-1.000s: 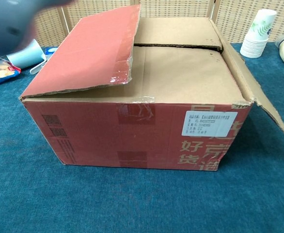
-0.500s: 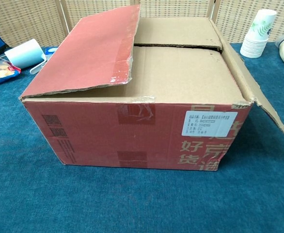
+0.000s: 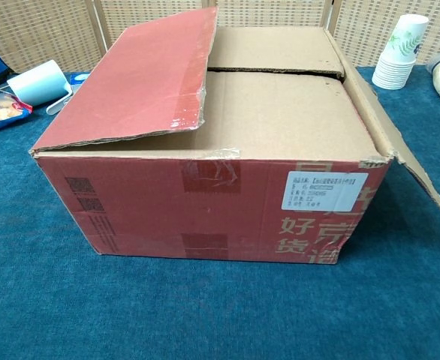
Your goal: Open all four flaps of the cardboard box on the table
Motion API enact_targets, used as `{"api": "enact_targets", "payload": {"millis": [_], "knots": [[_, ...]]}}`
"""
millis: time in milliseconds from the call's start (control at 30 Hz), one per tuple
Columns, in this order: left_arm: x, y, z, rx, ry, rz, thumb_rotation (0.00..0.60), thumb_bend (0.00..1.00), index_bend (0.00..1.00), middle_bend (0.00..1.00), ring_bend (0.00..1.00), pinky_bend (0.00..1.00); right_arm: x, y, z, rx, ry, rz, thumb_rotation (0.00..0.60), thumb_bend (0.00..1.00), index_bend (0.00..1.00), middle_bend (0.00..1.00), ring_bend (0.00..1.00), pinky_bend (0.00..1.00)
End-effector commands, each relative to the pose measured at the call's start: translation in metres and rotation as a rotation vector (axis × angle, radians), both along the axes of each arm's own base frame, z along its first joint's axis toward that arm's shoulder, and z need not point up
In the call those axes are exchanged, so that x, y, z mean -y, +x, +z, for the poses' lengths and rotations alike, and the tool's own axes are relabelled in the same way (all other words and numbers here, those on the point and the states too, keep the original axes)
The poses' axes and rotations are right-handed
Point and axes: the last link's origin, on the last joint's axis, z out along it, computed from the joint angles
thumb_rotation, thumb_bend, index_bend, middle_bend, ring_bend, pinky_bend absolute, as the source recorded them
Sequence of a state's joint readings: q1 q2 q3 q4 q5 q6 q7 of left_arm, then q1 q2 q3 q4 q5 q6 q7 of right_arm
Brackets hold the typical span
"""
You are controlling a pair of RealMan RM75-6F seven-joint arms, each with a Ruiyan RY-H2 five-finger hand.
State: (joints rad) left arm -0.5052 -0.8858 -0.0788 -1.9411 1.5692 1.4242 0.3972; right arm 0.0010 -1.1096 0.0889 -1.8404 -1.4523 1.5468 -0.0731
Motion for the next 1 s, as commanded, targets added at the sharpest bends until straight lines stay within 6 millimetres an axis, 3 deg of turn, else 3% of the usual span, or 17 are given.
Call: {"api": "enact_targets", "payload": {"millis": [33, 267, 567, 733, 1000], "knots": [[0.028, -0.045, 0.009, 0.018, -0.011, 0.080, 0.600, 0.00, 0.02, 0.00, 0.00, 0.04, 0.000, 0.000, 0.000, -0.002, -0.002, 0.000, 0.600, 0.09, 0.00, 0.00, 0.00, 0.00], [0.072, -0.100, 0.013, 0.151, 0.015, 0.215, 0.600, 0.00, 0.02, 0.00, 0.00, 0.03, 0.000, 0.002, -0.002, -0.019, 0.000, 0.004, 0.600, 0.09, 0.00, 0.00, 0.00, 0.00], [0.122, -0.158, -0.013, 0.316, 0.082, 0.349, 0.600, 0.00, 0.03, 0.00, 0.00, 0.01, 0.006, 0.007, 0.001, -0.067, 0.010, 0.048, 0.600, 0.09, 0.00, 0.00, 0.00, 0.00], [0.135, -0.176, -0.025, 0.356, 0.104, 0.385, 0.600, 0.00, 0.03, 0.00, 0.00, 0.00, 0.016, 0.021, 0.015, -0.109, -0.019, 0.106, 0.600, 0.09, 0.00, 0.00, 0.00, 0.00], [0.139, -0.188, -0.023, 0.348, 0.101, 0.438, 0.600, 0.00, 0.03, 0.00, 0.00, 0.00, 0.034, 0.044, 0.026, -0.131, -0.014, 0.162, 0.600, 0.09, 0.00, 0.00, 0.00, 0.00]]}}
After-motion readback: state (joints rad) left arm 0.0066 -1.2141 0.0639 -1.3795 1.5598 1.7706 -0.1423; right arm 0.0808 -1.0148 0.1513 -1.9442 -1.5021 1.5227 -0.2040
